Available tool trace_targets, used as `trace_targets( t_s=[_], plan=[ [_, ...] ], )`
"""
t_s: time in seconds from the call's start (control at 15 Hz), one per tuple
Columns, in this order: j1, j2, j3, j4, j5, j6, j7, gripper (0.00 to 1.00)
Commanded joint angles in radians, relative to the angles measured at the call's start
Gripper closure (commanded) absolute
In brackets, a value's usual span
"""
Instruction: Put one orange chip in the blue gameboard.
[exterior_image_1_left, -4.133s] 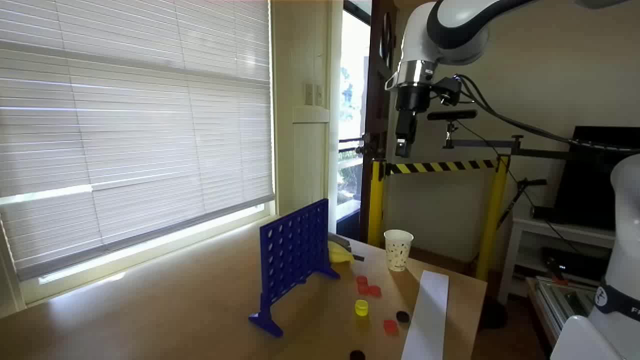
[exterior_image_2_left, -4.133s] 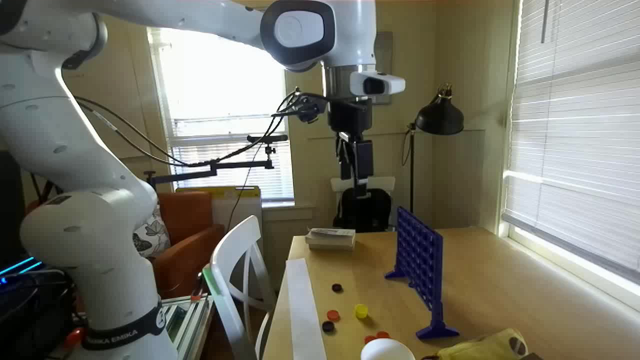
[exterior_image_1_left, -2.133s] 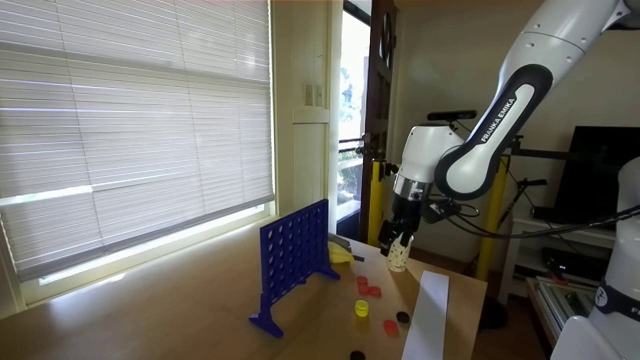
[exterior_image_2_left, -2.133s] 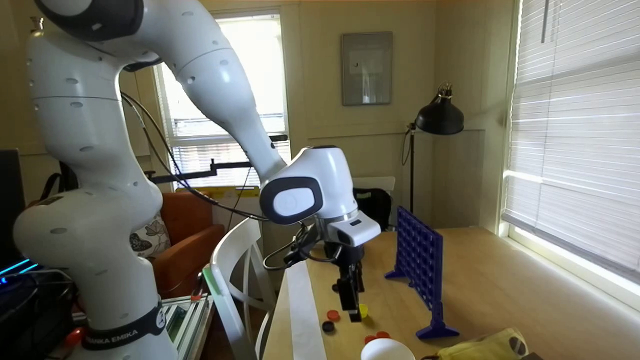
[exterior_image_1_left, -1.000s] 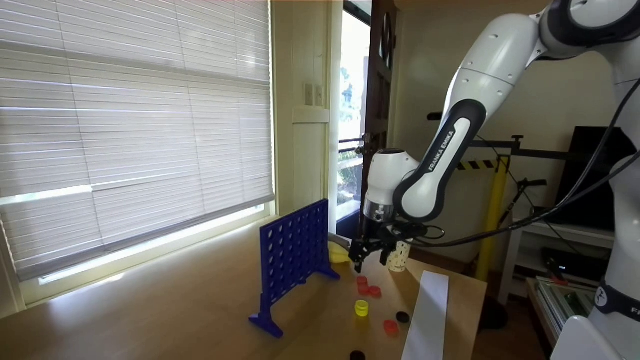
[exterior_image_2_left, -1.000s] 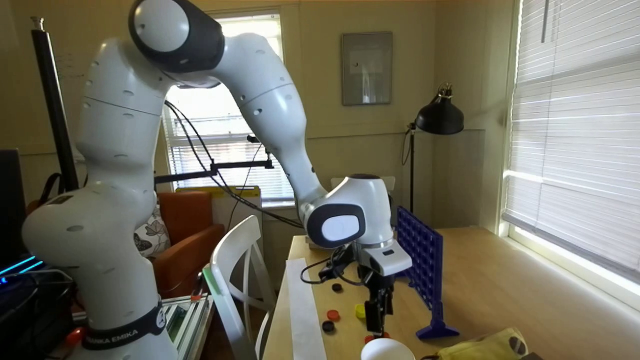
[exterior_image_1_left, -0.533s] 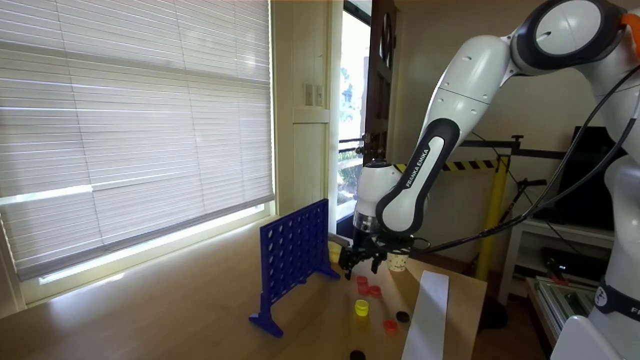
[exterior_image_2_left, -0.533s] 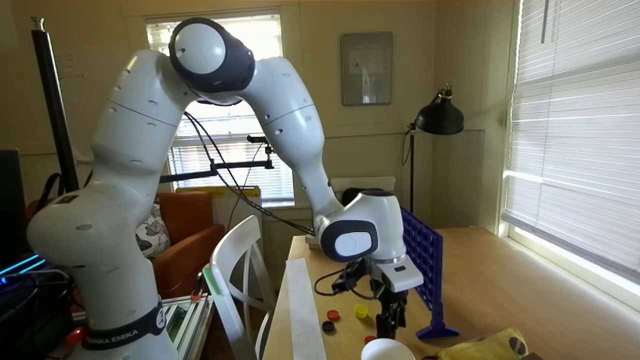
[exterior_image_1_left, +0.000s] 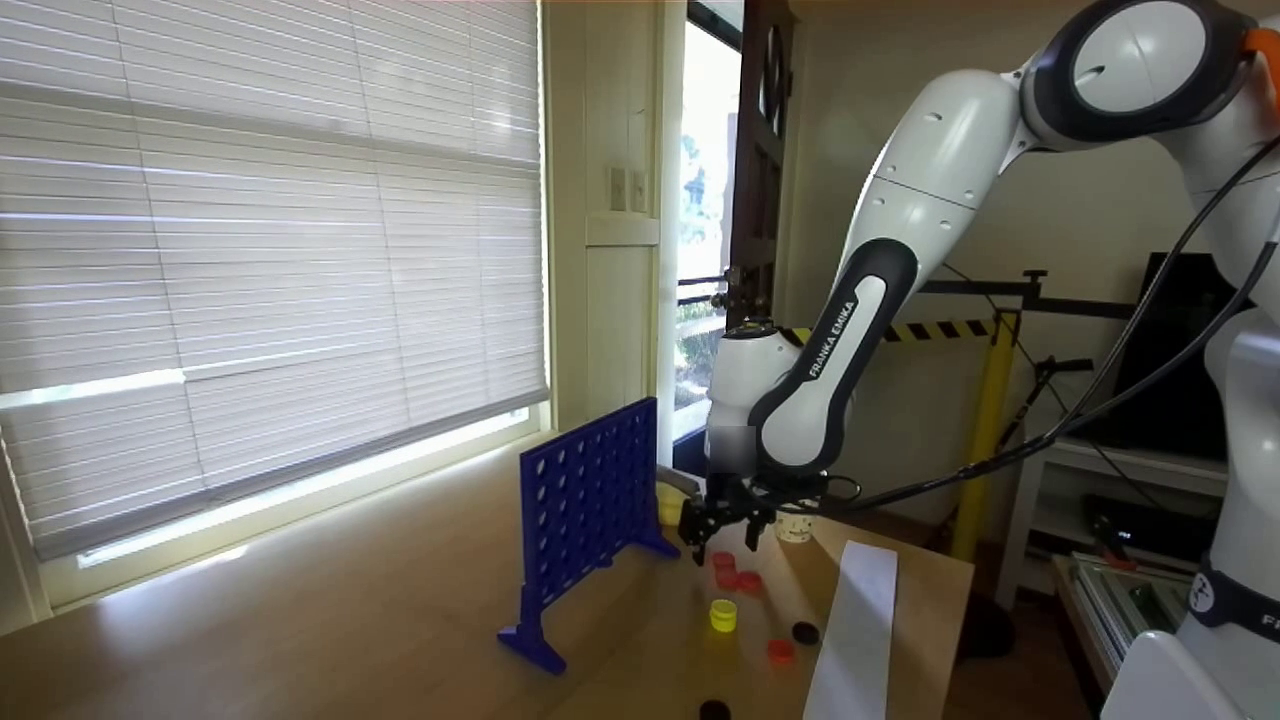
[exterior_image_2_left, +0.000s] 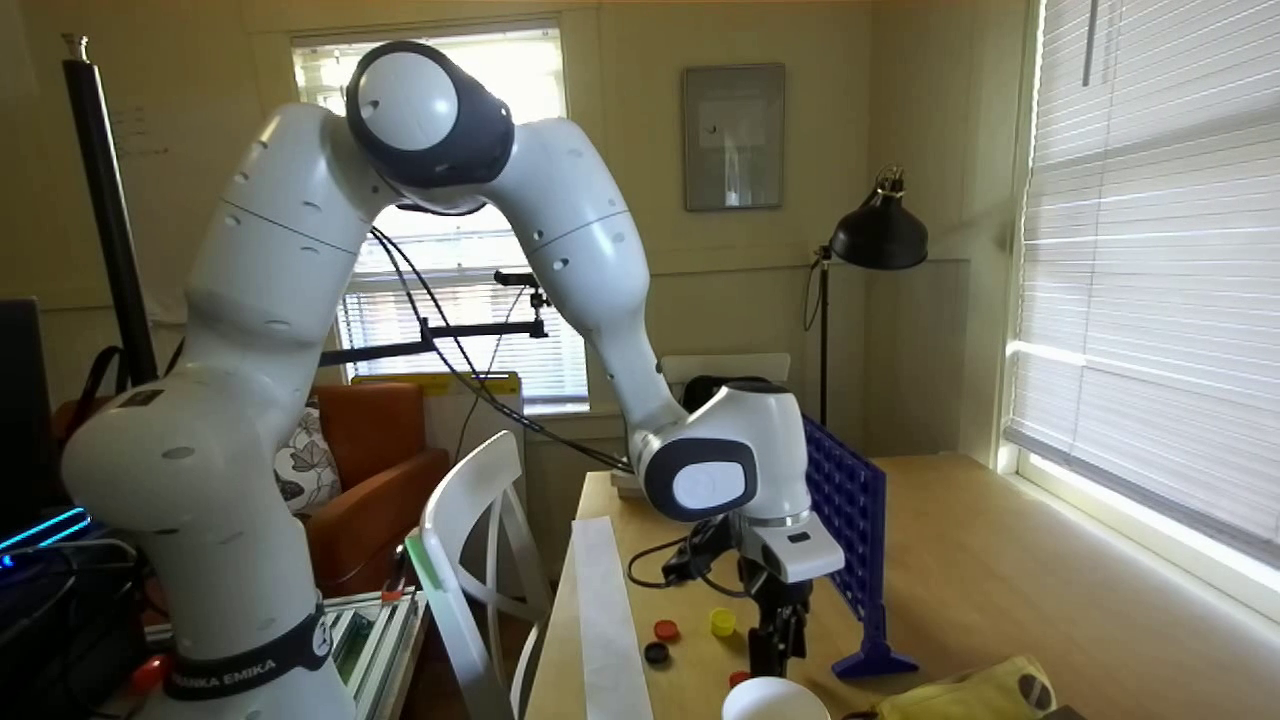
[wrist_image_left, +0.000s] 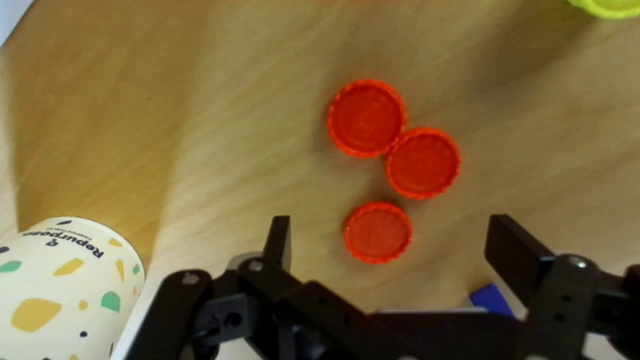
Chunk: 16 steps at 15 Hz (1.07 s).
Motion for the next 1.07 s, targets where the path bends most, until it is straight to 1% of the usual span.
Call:
trace_targets(
  t_s=[0.0, 0.07, 0.2, 0.27, 0.33, 0.4, 0.53, 0.67, 0.8, 0.93, 1.0],
  plan=[
    [0.026, 0.031, -0.026, 0.031, 0.021, -0.003, 0.015, 0.01],
    [0.031, 0.036, -0.034, 0.034, 0.02, 0.002, 0.022, 0.02],
    [0.035, 0.048, -0.042, 0.041, 0.017, 0.001, 0.026, 0.1],
    [0.038, 0.052, -0.046, 0.045, 0.017, 0.0, 0.028, 0.1],
    [0.037, 0.059, -0.044, 0.05, 0.02, -0.001, 0.027, 0.15],
    [0.039, 0.064, -0.046, 0.053, 0.019, -0.002, 0.028, 0.13],
    [0.042, 0.069, -0.045, 0.057, 0.02, -0.005, 0.029, 0.21],
    [0.046, 0.061, -0.044, 0.06, 0.018, -0.01, 0.027, 0.26],
    [0.053, 0.05, -0.045, 0.054, 0.016, -0.017, 0.026, 0.21],
    [0.056, 0.05, -0.047, 0.056, 0.015, -0.02, 0.026, 0.27],
    [0.053, 0.05, -0.044, 0.057, 0.018, -0.032, 0.023, 0.32]
  ],
)
